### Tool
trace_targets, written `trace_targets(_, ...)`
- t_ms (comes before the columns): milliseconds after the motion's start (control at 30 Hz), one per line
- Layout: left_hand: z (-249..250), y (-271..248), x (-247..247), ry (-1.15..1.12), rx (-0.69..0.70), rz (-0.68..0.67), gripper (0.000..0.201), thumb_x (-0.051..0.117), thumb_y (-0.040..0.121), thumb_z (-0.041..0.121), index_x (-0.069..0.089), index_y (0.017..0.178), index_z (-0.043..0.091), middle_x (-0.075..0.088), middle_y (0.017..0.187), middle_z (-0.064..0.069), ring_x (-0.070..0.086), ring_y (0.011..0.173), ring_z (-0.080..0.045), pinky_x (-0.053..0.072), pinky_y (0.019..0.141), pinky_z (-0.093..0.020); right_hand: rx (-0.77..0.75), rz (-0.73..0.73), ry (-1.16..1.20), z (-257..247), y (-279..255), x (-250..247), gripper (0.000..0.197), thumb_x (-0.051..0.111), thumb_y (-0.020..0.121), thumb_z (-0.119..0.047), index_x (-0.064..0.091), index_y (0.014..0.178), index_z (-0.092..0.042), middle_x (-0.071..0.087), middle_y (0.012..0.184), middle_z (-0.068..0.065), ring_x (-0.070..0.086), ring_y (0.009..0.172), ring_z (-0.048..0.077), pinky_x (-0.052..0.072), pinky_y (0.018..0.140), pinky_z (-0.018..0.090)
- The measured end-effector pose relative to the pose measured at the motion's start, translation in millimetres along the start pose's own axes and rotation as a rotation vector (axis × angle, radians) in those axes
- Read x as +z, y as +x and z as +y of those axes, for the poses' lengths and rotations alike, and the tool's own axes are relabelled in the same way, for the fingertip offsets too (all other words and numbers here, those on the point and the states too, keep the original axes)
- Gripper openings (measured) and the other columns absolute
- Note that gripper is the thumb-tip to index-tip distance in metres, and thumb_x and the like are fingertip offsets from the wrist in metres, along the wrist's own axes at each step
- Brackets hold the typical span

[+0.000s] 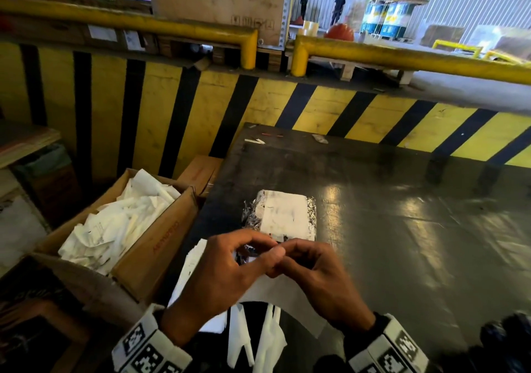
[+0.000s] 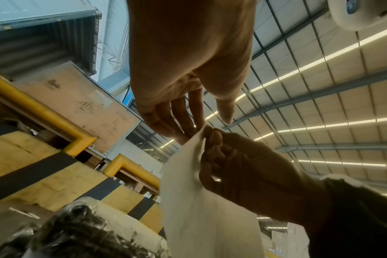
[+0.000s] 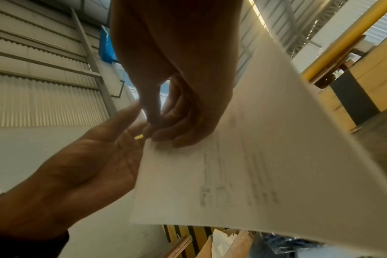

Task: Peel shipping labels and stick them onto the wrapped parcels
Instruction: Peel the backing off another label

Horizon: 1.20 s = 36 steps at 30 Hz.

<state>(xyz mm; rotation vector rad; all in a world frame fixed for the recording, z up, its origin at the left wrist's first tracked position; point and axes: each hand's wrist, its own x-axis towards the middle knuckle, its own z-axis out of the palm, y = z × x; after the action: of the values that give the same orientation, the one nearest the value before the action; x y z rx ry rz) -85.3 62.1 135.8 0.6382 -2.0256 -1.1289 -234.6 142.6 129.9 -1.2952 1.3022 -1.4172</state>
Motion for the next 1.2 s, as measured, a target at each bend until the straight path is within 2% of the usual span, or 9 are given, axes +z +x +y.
trace_targets(133,-11.4,-0.1,-0.3,0.011,-0.023,0.028,0.003,0.063,0.083,0.028,0.066,0.082,0.029,0.068,0.084,0.017,0.063,0.080,0.000,0.046,0.068,-0.008,0.007,-0.010,-0.001,6.5,-1.2,2.3,0.019,0.062,0.083,-0.017,0.070,0.090,-0.001,0.072,0.081,0.015,0.069,0.076,0.021,0.054,0.073,0.025)
trace_targets(233,-33.0,5.1,-5.7,-0.048,-0.122,0.117,0.010,0.065,0.084,0.018,0.066,0.077,0.025,0.069,0.076,0.012,0.064,0.070,-0.004,0.048,0.061,-0.013,0.025,0.046,0.009,15.6,-2.8,-6.8,0.013,0.066,0.080,-0.012,0.066,0.081,0.002,0.068,0.069,0.012,0.063,0.066,0.018,0.052,0.069,0.024)
trace_targets(433,-60.1,21.6,-23.9,-0.084,-0.281,0.324,0.010,0.062,0.088,0.019,0.066,0.081,0.012,0.068,0.069,0.002,0.062,0.060,-0.003,0.047,0.054,-0.014,0.063,0.160,0.032,23.6,-11.3,-45.0,0.008,0.056,0.074,-0.008,0.062,0.072,-0.003,0.060,0.060,0.006,0.057,0.060,0.016,0.050,0.063,0.027)
trace_targets(533,-71.5,24.9,-35.7,-0.080,-0.352,0.371,0.012,0.060,0.089,0.023,0.066,0.086,0.013,0.070,0.081,-0.004,0.064,0.070,-0.018,0.053,0.063,-0.029,0.078,0.198,0.106,26.1,-16.5,-62.3,0.012,0.051,0.074,-0.008,0.060,0.073,0.001,0.056,0.062,0.010,0.054,0.060,0.017,0.049,0.060,0.026)
trace_targets(667,-88.3,27.8,-52.0,-0.006,-0.386,0.438,0.013,0.058,0.091,0.023,0.064,0.093,0.011,0.066,0.088,-0.006,0.059,0.077,-0.012,0.045,0.066,-0.022,0.074,0.245,0.216,19.7,-18.9,-77.5,0.014,0.048,0.072,-0.009,0.061,0.066,-0.005,0.052,0.062,0.009,0.052,0.058,0.017,0.050,0.055,0.023)
trace_targets(800,-103.7,29.5,-63.5,0.009,-0.473,0.536,0.024,0.056,0.092,0.026,0.064,0.103,0.007,0.067,0.100,-0.011,0.061,0.091,-0.026,0.050,0.081,-0.038,-0.003,0.332,0.306,6.9,-15.5,-90.2,0.015,0.044,0.071,-0.012,0.056,0.062,-0.007,0.050,0.056,0.006,0.049,0.055,0.016,0.048,0.051,0.022)
trace_targets(967,-91.0,24.8,-68.6,-0.101,-0.443,0.687,0.018,0.056,0.092,0.025,0.062,0.102,0.012,0.064,0.102,-0.009,0.059,0.094,-0.024,0.049,0.084,-0.038,-0.029,0.404,0.365,-4.3,-13.4,-106.2,0.034,0.032,0.085,-0.006,0.056,0.061,-0.012,0.045,0.052,0.002,0.042,0.051,0.013,0.039,0.051,0.023)
trace_targets(1067,-66.8,18.1,-51.1,-0.177,-0.395,0.609,0.011,0.058,0.090,0.027,0.064,0.088,0.019,0.068,0.095,-0.007,0.063,0.094,-0.025,0.051,0.087,-0.042,0.129,0.319,0.107,9.2,-12.0,-111.3,0.030,0.033,0.092,-0.002,0.051,0.068,-0.005,0.047,0.056,0.004,0.042,0.054,0.017,0.037,0.052,0.026)
trace_targets(1200,-40.5,12.4,-25.9,-0.266,-0.312,0.554,0.011,0.061,0.087,0.023,0.066,0.082,0.015,0.064,0.086,-0.022,0.057,0.082,-0.027,0.050,0.082,-0.043,0.351,-0.007,-0.292,48.1,-12.4,-100.5,0.024,0.045,0.093,-0.004,0.059,0.074,-0.005,0.055,0.059,0.002,0.050,0.052,0.010,0.040,0.052,0.022)
